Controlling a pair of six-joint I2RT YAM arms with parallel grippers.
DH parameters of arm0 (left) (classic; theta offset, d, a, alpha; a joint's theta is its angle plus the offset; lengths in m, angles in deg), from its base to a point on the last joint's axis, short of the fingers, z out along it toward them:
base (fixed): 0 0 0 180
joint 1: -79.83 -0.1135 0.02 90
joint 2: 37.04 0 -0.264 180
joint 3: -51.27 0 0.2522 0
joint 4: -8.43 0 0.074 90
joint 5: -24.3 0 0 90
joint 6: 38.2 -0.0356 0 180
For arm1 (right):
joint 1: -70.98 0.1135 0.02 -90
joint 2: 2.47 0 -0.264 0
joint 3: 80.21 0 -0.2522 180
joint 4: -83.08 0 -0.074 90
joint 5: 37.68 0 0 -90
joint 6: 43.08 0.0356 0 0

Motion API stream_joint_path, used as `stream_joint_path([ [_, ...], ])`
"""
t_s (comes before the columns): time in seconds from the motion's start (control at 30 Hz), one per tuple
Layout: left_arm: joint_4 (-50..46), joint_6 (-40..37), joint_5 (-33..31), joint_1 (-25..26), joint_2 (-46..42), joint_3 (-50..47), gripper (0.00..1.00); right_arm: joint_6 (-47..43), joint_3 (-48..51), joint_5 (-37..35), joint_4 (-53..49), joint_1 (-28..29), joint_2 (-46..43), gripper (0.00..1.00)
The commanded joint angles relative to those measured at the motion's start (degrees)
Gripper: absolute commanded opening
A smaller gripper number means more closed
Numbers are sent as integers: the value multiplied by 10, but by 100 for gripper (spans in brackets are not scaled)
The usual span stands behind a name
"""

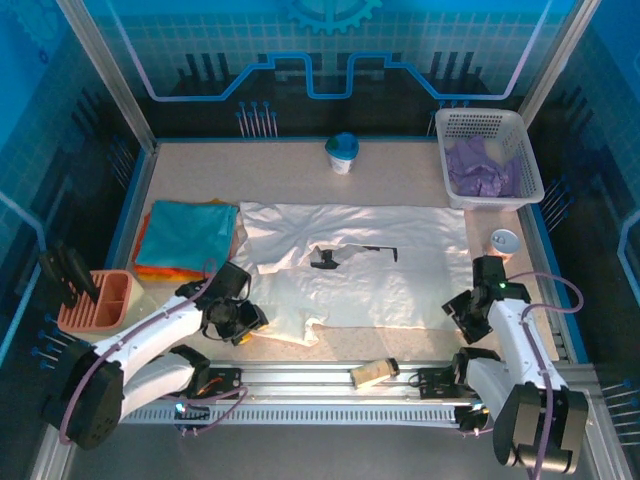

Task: Fold and stack the t-shirts

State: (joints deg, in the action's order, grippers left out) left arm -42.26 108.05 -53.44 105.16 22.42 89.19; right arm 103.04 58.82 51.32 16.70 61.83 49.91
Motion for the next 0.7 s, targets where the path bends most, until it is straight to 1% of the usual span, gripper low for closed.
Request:
stream_joint_path([
  [0.0,25,4,-7,4,18,-6,42,29,19,16,37,-8,28,55],
  [0.13,32,3,-14,6,27,-9,39,34,33,17,69,-8,57,52],
  [0.2,32,1,-19,6,30,-11,37,35,40,15,82,-9,63,48],
  [0.33,40,-1,-21,6,36,-11,32,35,47,4,93,-9,55,39],
  [0.47,51,0,-21,8,43,-10,27,29,49,-11,98,-9,38,33],
  [0.5,52,0,-22,9,46,-9,25,28,48,-15,99,-9,34,31],
  [0.6,57,2,-23,10,50,-8,21,19,45,-15,110,-10,33,18],
  [0.67,53,0,-27,11,50,-3,19,15,43,-16,115,-9,37,14],
])
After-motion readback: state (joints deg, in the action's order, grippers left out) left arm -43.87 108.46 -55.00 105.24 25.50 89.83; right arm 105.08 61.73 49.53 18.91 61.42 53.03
